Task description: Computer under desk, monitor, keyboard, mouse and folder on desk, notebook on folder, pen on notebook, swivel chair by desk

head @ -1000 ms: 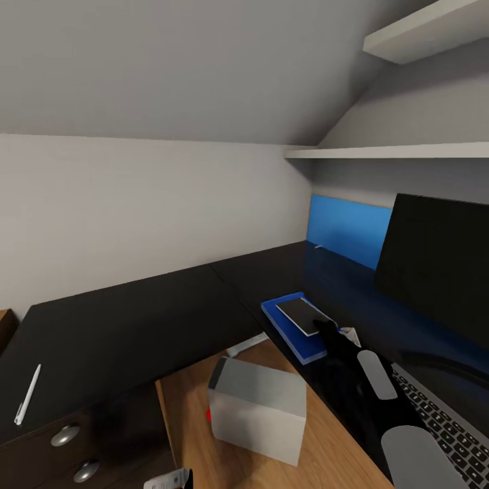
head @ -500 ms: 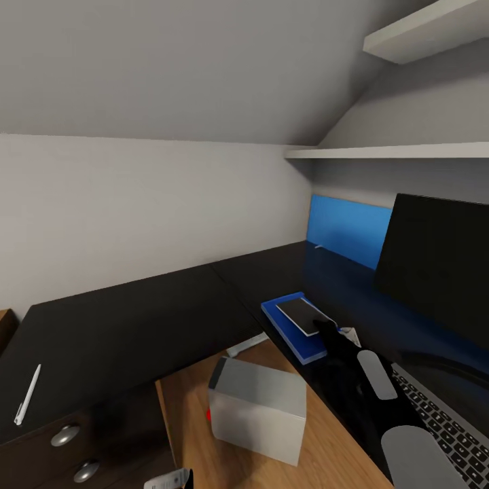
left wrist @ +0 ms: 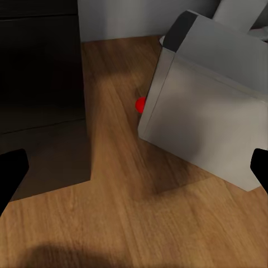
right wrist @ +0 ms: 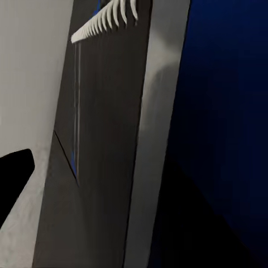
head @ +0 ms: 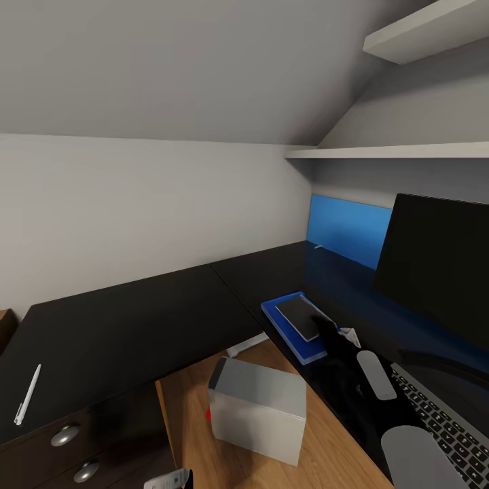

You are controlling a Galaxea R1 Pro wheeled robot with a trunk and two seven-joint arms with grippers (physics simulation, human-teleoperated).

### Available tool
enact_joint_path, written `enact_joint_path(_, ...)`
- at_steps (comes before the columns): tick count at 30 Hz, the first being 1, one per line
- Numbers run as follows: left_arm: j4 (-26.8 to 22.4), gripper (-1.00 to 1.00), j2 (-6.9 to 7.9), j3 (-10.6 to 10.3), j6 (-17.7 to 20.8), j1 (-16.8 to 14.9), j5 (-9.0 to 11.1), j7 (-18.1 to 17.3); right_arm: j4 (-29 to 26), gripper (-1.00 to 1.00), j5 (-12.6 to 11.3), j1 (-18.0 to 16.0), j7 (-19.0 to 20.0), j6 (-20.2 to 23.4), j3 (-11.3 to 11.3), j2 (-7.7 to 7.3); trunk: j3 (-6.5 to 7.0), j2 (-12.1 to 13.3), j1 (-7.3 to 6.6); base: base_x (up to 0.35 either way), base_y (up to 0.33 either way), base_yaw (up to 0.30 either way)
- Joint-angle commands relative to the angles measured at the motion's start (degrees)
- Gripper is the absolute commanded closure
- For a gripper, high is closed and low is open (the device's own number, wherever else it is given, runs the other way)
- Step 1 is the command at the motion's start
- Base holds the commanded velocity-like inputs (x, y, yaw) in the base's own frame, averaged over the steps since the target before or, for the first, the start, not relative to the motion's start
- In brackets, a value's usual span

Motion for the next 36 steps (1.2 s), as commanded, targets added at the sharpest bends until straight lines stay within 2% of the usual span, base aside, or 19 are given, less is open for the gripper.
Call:
enact_joint_path(1, -0.06, -1.00, 0.05, -0.26, -0.38, -0.11, 0.48, 0.25, -0.09, -1.00, -0.34, -0.01, -0.54, 0.30, -0.08, 0.00, -0.07, -0.03, 0.00, 0.000, 0.000, 0.000)
enact_joint_path(36, 0.33, -1.00, 0.03, -0.25, -0.44, -0.11, 0.56, 0.25, -0.17, -1.00, -0.25, -0.01, -0.50, 0.24, 0.03, -0.01, -0.07, -0.03, 0.00, -0.053, -0.029, 0.000)
